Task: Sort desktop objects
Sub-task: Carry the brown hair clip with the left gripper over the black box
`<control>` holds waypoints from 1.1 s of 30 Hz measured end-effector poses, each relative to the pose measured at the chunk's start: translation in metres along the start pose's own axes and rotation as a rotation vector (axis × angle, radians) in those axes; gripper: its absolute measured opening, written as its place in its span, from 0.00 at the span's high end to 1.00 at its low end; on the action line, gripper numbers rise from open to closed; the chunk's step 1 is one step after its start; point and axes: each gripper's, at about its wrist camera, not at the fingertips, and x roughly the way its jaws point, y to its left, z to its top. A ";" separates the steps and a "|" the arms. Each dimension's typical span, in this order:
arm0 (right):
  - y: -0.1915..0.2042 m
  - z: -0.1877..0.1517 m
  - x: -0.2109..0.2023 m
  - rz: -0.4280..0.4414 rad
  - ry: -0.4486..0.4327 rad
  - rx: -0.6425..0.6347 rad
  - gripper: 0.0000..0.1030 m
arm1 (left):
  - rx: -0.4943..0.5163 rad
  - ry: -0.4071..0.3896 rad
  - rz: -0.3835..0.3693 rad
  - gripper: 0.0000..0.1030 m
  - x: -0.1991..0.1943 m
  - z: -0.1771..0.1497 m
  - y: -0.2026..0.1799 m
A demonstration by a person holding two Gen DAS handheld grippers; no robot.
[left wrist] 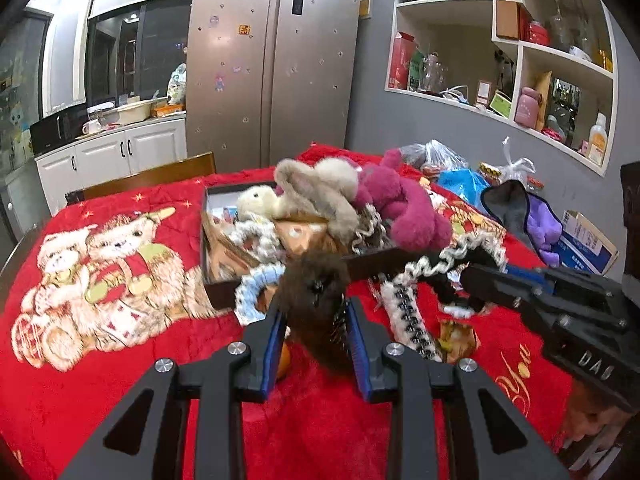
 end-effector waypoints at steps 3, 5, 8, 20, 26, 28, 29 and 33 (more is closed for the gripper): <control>0.001 0.019 -0.003 0.015 -0.016 0.002 0.90 | -0.013 -0.005 -0.008 0.73 -0.002 0.011 0.004; 0.002 0.035 -0.004 0.020 -0.024 0.000 0.90 | -0.014 -0.010 -0.007 0.73 -0.003 0.019 0.006; 0.001 0.055 -0.006 0.033 -0.041 0.005 0.90 | -0.008 -0.019 0.000 0.73 -0.005 0.031 0.008; -0.011 0.121 0.015 0.023 -0.082 0.004 0.90 | 0.009 -0.073 0.025 0.74 0.010 0.099 0.018; -0.034 0.140 0.046 -0.003 -0.072 0.023 0.90 | 0.019 -0.092 0.064 0.74 0.037 0.127 0.030; -0.044 0.142 0.060 -0.016 -0.060 0.037 0.90 | 0.004 -0.089 0.079 0.74 0.049 0.130 0.036; -0.049 0.141 0.068 -0.020 -0.051 0.042 0.90 | -0.005 -0.085 0.089 0.74 0.058 0.131 0.040; -0.070 0.133 0.102 -0.039 0.004 0.057 0.90 | -0.023 -0.045 0.080 0.74 0.088 0.126 0.053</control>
